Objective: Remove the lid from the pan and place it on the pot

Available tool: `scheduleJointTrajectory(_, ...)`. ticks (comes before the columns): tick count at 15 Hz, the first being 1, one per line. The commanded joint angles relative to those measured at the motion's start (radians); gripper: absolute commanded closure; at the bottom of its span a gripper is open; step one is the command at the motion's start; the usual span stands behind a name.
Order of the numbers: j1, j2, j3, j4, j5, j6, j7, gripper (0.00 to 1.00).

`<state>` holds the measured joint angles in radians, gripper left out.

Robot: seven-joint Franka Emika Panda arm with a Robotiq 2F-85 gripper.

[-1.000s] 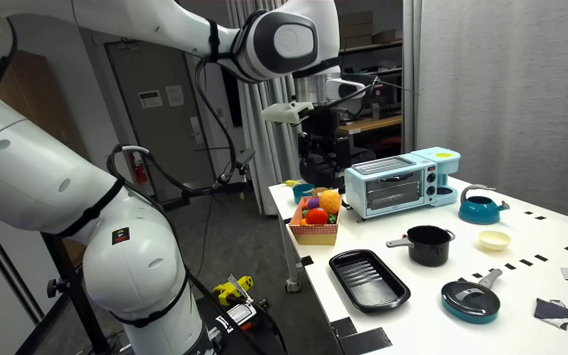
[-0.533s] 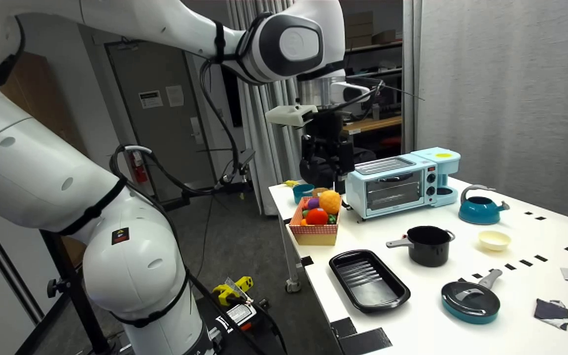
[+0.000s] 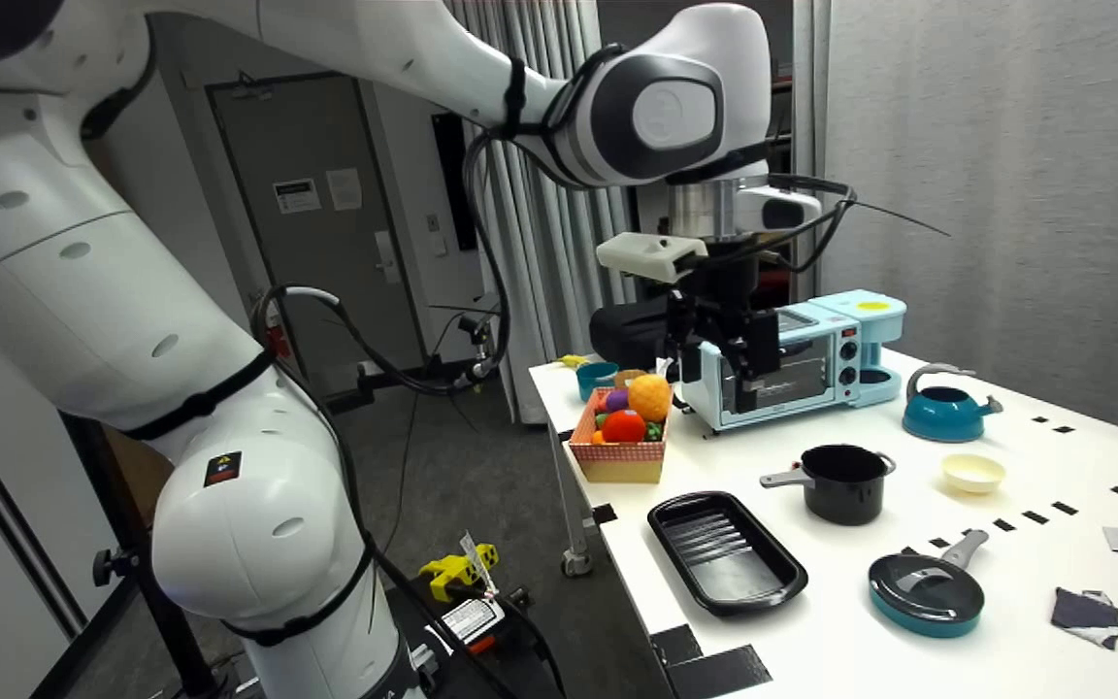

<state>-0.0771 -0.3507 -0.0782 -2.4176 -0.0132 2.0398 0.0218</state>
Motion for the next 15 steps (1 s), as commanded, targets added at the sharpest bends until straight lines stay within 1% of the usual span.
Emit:
scheduleJointTrajectory(1,-0.022,0.139,0.005,0.067,-0.05,0.066,0.025,0.0)
scheduleJointTrajectory(4,-0.023,0.21,0.006,0.099,-0.083,0.093,0.046,0.0)
scheduleJointTrajectory(6,-0.021,0.235,0.005,0.114,-0.107,0.095,0.06,0.0)
scheduleJointTrajectory(7,-0.02,0.236,0.006,0.115,-0.12,0.091,0.066,0.0)
scheduleJointTrajectory(8,-0.014,0.216,0.0,0.088,-0.085,0.092,0.04,0.0)
scheduleJointTrajectory(15,-0.014,0.225,0.0,0.09,-0.087,0.092,0.041,0.0)
